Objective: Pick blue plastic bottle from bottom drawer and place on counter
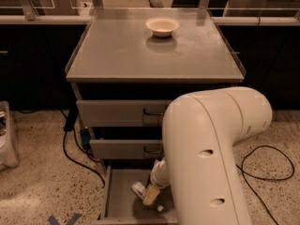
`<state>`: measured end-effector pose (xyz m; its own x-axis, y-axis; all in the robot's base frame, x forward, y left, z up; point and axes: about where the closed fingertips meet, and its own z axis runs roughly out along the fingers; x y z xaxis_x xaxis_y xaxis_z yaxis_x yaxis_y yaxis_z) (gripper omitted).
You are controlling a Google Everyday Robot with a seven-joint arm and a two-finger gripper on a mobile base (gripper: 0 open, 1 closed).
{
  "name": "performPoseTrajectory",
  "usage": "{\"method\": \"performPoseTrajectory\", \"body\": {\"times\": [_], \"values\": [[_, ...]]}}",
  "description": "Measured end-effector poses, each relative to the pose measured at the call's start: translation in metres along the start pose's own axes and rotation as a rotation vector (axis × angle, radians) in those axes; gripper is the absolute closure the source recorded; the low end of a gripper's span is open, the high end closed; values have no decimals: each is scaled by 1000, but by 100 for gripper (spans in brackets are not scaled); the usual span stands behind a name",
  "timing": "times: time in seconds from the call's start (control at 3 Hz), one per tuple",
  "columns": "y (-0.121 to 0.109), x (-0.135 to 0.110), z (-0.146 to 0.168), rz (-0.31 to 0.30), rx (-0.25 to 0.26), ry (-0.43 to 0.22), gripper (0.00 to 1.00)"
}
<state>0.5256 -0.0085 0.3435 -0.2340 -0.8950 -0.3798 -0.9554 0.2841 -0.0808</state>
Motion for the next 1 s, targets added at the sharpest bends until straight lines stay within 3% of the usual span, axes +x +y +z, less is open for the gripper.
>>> {"method": "performPoseTrajectory", "body": {"times": [0.33,0.67,1.0], "values": [[-10,1,18,25,17,-8,0],[-3,16,41,42,19,51,0],[23,26,69,56,6,105,0]]}}
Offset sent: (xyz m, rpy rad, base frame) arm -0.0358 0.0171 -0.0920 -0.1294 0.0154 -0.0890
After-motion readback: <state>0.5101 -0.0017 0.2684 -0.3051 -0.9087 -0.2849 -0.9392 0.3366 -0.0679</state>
